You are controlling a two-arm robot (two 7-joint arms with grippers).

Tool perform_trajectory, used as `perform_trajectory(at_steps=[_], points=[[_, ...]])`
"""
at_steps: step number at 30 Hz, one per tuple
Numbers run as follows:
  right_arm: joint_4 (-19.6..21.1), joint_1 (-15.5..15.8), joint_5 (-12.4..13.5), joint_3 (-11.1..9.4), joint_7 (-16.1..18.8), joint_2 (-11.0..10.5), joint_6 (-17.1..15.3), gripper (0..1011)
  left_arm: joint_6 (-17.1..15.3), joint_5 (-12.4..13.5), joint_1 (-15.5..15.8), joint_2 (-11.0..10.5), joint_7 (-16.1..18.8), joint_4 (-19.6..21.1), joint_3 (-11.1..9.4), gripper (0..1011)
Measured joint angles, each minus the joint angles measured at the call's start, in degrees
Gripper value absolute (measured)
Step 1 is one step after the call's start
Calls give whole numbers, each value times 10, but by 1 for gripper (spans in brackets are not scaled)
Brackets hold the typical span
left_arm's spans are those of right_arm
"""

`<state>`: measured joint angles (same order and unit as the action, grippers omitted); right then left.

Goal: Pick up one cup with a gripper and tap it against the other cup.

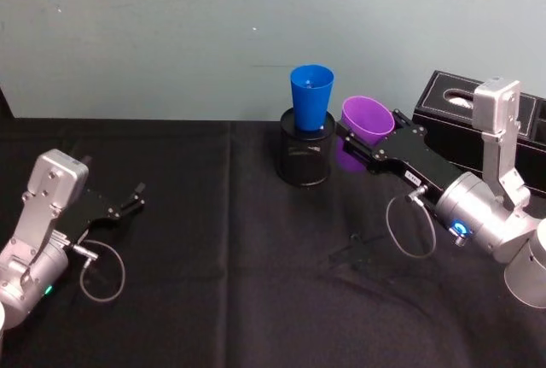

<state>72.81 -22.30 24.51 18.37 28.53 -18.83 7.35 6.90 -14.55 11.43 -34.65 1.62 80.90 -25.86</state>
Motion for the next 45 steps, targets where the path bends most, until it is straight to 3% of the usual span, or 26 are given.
perform_trajectory(at_steps=[19, 45], points=[[45, 37, -4, 2, -13, -15, -4, 734, 0, 0, 0, 0, 0, 0, 0, 1011], [58, 64, 1, 2, -11, -21, -5, 734, 0, 0, 0, 0, 0, 0, 0, 1011]])
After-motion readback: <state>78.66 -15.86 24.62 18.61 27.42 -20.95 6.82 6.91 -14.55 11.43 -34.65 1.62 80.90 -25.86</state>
